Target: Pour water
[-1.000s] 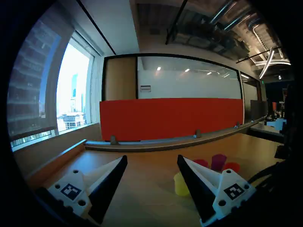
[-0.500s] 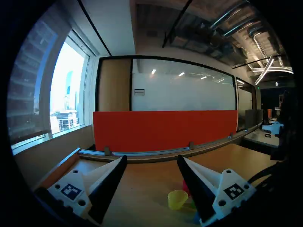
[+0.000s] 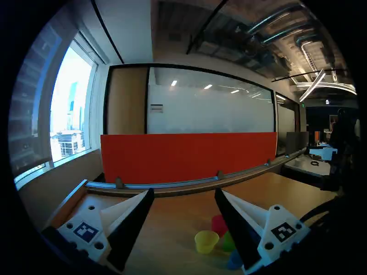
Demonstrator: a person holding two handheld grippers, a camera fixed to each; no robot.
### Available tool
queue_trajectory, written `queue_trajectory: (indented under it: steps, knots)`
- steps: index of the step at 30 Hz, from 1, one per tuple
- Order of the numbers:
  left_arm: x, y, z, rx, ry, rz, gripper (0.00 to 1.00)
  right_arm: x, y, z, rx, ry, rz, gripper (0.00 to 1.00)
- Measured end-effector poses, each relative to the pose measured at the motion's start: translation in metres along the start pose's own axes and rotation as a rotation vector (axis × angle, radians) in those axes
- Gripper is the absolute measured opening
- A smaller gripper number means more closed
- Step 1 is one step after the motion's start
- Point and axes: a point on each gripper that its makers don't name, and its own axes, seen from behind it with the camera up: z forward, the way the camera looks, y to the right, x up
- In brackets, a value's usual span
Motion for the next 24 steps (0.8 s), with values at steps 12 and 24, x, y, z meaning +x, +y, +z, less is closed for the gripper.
queue_trajectory:
  steps: [12,24]
  knots:
    - [0.011,0.048,-0.006,-0.213,-0.009,-0.001,0.98,0.003,-0.047,-0.002,0.222,-0.026,-0.031,0.99]
    - [0.013,0.087,-0.016,-0.412,-0.009,-0.008,0.98,0.014,-0.097,-0.014,0.437,-0.032,-0.038,0.99]
